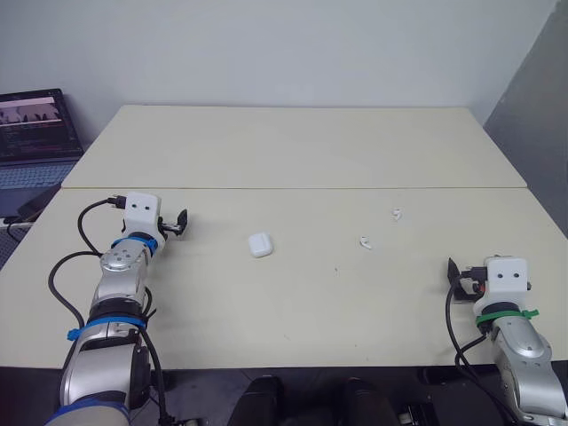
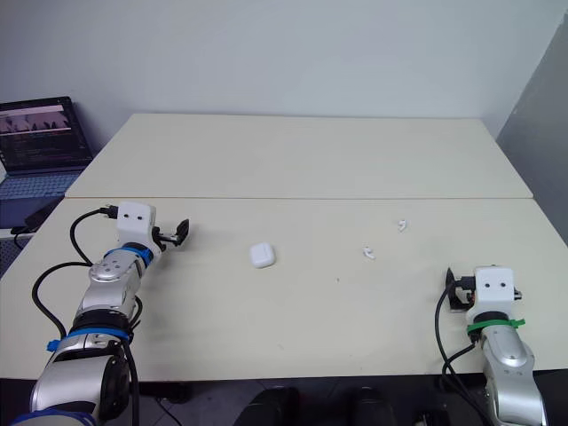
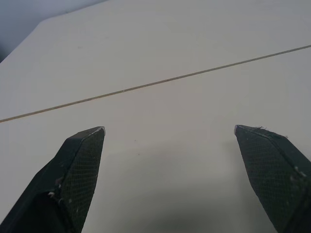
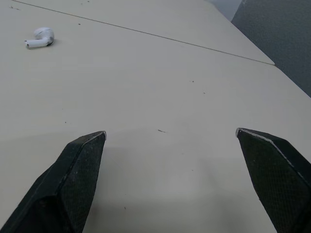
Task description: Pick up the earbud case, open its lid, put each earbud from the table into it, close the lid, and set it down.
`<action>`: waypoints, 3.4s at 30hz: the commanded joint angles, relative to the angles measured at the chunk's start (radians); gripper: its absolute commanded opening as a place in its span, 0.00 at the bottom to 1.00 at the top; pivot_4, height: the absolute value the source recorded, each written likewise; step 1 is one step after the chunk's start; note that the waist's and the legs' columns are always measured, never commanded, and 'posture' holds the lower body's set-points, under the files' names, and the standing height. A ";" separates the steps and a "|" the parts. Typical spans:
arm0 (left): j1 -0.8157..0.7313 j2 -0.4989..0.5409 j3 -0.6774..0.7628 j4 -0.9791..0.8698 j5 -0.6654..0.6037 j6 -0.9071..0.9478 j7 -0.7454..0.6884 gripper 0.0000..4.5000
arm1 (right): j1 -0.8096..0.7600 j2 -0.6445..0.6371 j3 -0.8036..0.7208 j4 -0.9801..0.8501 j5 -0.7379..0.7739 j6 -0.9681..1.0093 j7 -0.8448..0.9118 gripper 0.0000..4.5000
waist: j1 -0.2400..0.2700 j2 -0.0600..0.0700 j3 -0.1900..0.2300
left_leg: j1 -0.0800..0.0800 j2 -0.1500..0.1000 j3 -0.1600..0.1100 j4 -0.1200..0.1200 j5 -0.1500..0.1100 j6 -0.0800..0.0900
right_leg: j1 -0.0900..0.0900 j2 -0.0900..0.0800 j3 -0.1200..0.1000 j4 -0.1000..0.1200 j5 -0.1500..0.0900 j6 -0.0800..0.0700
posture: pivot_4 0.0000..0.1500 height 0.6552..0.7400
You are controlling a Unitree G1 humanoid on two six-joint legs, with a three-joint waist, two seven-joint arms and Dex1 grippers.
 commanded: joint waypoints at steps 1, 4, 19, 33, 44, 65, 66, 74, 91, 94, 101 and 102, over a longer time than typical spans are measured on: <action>-0.022 0.007 0.020 -0.033 -0.022 0.002 -0.011 1.00 | -0.007 -0.009 -0.027 -0.016 0.003 -0.012 -0.004 1.00 | 0.000 0.000 0.000 | 0.000 0.000 0.000 0.000 0.000 0.000 | 0.000 0.000 0.000 0.000 0.000 0.000 | 1.00 1.00; -0.023 0.007 0.023 -0.047 -0.035 0.007 -0.026 1.00 | 0.001 -0.003 -0.029 -0.021 0.003 -0.015 -0.009 1.00 | 0.000 0.000 0.000 | 0.000 0.000 0.000 0.000 0.000 0.000 | 0.000 0.000 0.000 0.000 0.000 0.000 | 1.00 1.00; -0.026 0.013 0.052 -0.130 -0.159 0.070 -0.227 1.00 | 0.000 -0.011 -0.034 -0.039 0.012 -0.005 0.001 1.00 | 0.000 0.000 0.000 | 0.000 0.000 0.000 0.000 0.000 0.000 | 0.000 0.000 0.000 0.000 0.000 -0.001 | 1.00 1.00; -0.206 0.137 -0.283 -0.200 -0.109 0.277 -1.071 1.00 | -0.139 -0.221 0.109 -0.222 0.369 0.239 0.484 1.00 | -0.005 0.000 0.000 | 0.000 0.001 0.001 0.000 0.000 0.000 | 0.000 0.004 0.000 0.000 0.003 -0.005 | 1.00 1.00; -0.204 0.059 -0.369 -0.073 0.023 0.084 -1.063 1.00 | -0.349 -0.237 0.308 -0.336 0.442 0.394 0.552 1.00 | -0.001 -0.001 0.000 | -0.002 0.000 -0.001 0.001 0.000 0.000 | 0.000 0.000 -0.001 -0.001 0.002 -0.005 | 1.00 1.00; -0.204 -0.038 -0.375 0.067 0.095 -0.037 -1.015 0.62 | -0.319 -0.269 0.279 -0.355 0.431 0.404 0.520 1.00 | -0.001 -0.001 0.000 | -0.006 0.000 -0.002 0.012 -0.003 0.004 | 0.001 0.000 -0.002 0.000 0.000 0.000 | 1.00 1.00; -0.206 -0.043 -0.372 0.063 0.091 -0.038 -1.013 0.62 | -0.317 -0.269 0.279 -0.353 0.429 0.401 0.518 1.00 | 0.000 -0.001 0.000 | -0.006 0.000 -0.002 0.012 -0.003 0.004 | 0.001 0.000 -0.002 0.000 0.000 0.000 | 1.00 1.00; -0.182 -0.163 -0.292 -0.188 -0.031 -0.402 -0.953 0.62 | -0.345 -0.202 0.242 -0.319 0.564 0.540 0.474 1.00 | 0.012 -0.002 0.001 | -0.010 0.000 -0.003 0.015 -0.003 0.004 | 0.000 -0.001 -0.003 -0.001 0.004 -0.003 | 1.00 1.00; -0.299 -0.205 -0.384 0.049 0.201 -1.262 -0.624 0.62 | -0.555 -0.045 0.211 -0.235 0.807 0.825 0.347 1.00 | 0.003 -0.002 0.001 | -0.010 -0.001 -0.003 0.015 -0.004 0.005 | 0.000 0.001 -0.004 0.000 0.005 -0.002 | 1.00 1.00; -0.307 -0.198 -0.407 0.068 0.251 -1.301 -0.571 0.62 | -0.570 -0.026 0.215 -0.226 0.827 0.845 0.325 1.00 | 0.000 -0.002 0.001 | -0.010 -0.001 -0.003 0.015 -0.004 0.005 | 0.000 0.003 -0.004 0.000 0.005 -0.002 | 1.00 1.00; -0.331 -0.182 -0.430 0.096 0.339 -1.322 -0.443 0.62 | -0.586 -0.012 0.215 -0.210 0.851 0.866 0.294 1.00 | -0.001 -0.002 0.001 | -0.010 -0.001 -0.003 0.015 -0.004 0.005 | -0.001 0.003 -0.004 0.000 0.005 -0.002 | 1.00 1.00; -0.335 -0.179 -0.433 0.098 0.352 -1.325 -0.425 0.62 | -0.585 -0.010 0.214 -0.208 0.851 0.870 0.290 0.96 | -0.001 -0.002 0.001 | -0.010 -0.001 -0.003 0.015 -0.004 0.005 | -0.001 0.004 -0.004 0.000 0.005 -0.002 | 1.00 1.00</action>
